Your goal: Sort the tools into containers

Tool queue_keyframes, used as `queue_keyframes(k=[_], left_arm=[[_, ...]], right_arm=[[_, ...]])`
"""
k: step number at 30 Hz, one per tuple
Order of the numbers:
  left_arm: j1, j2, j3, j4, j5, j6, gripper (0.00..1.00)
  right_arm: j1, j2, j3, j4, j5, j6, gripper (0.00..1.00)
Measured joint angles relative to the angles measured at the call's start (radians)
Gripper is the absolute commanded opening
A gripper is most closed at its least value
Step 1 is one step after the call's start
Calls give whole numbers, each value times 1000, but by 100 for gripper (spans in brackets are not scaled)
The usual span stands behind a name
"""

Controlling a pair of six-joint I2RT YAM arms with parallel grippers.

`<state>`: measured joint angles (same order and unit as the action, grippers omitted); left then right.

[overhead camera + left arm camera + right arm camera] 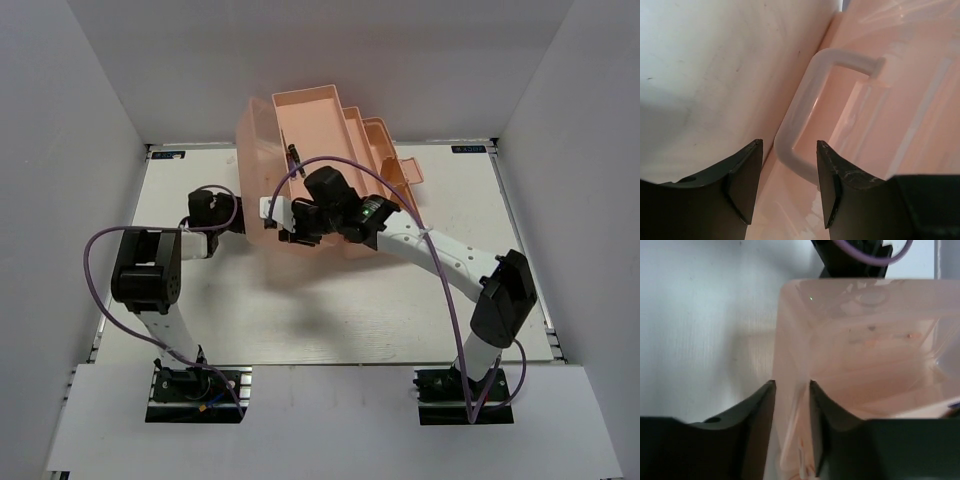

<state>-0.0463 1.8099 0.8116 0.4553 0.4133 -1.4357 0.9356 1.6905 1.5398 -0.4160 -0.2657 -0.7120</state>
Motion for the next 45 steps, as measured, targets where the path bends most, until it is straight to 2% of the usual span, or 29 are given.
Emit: queue_keyframes(k=[2, 4, 9, 11, 12, 13, 17, 20, 21, 23, 25, 28, 32, 34, 37, 42, 43, 44, 45], left_arm=[[0, 16, 17, 9, 16, 0, 58], [0, 24, 20, 9, 29, -2, 58], [-1, 42, 22, 8, 47, -2, 58], [-1, 49, 24, 8, 50, -2, 58], [-1, 53, 27, 8, 51, -2, 58], [-1, 55, 29, 8, 53, -2, 58], [-1, 64, 50, 1, 65, -1, 58], [-1, 67, 74, -15, 70, 6, 58], [-1, 67, 82, -18, 73, 9, 59], [-1, 67, 100, -28, 75, 17, 59], [-2, 68, 117, -39, 79, 25, 59], [-2, 68, 142, -57, 86, 40, 59], [-1, 68, 193, -108, 91, 65, 59], [1, 68, 219, -135, 91, 79, 59], [4, 68, 257, -173, 91, 103, 59], [5, 70, 320, -229, 97, 143, 59], [5, 75, 339, -237, 98, 151, 59], [4, 81, 364, -251, 102, 160, 59], [3, 92, 395, -269, 106, 170, 59]], right_arm=[[1, -1, 11, -8, -25, -1, 64], [5, 0, 48, -45, -63, 0, 68], [0, -28, 194, -140, -241, 31, 68], [-12, -76, 211, -151, -307, 49, 60], [-15, -105, 211, -148, -309, 54, 23], [-18, -143, 203, -119, -276, 63, 0], [-50, -226, 161, 74, 39, 109, 0], [-184, -166, 212, 126, 266, 174, 0], [-247, -149, 209, 122, 315, 203, 6], [-379, -123, 171, 100, 392, 267, 29], [-508, -94, 131, 19, 438, 329, 57], [-646, -32, 114, -111, 429, 420, 69], [-766, 51, 113, -258, 280, 505, 90], [-797, 93, 113, -314, 191, 528, 90], [-809, 134, 90, -346, 79, 547, 83], [-810, 188, 56, -351, -37, 571, 60], [-810, 201, 53, -347, -50, 573, 49], [-810, 216, 53, -344, -56, 571, 32], [-811, 230, 53, -339, -45, 573, 1]])
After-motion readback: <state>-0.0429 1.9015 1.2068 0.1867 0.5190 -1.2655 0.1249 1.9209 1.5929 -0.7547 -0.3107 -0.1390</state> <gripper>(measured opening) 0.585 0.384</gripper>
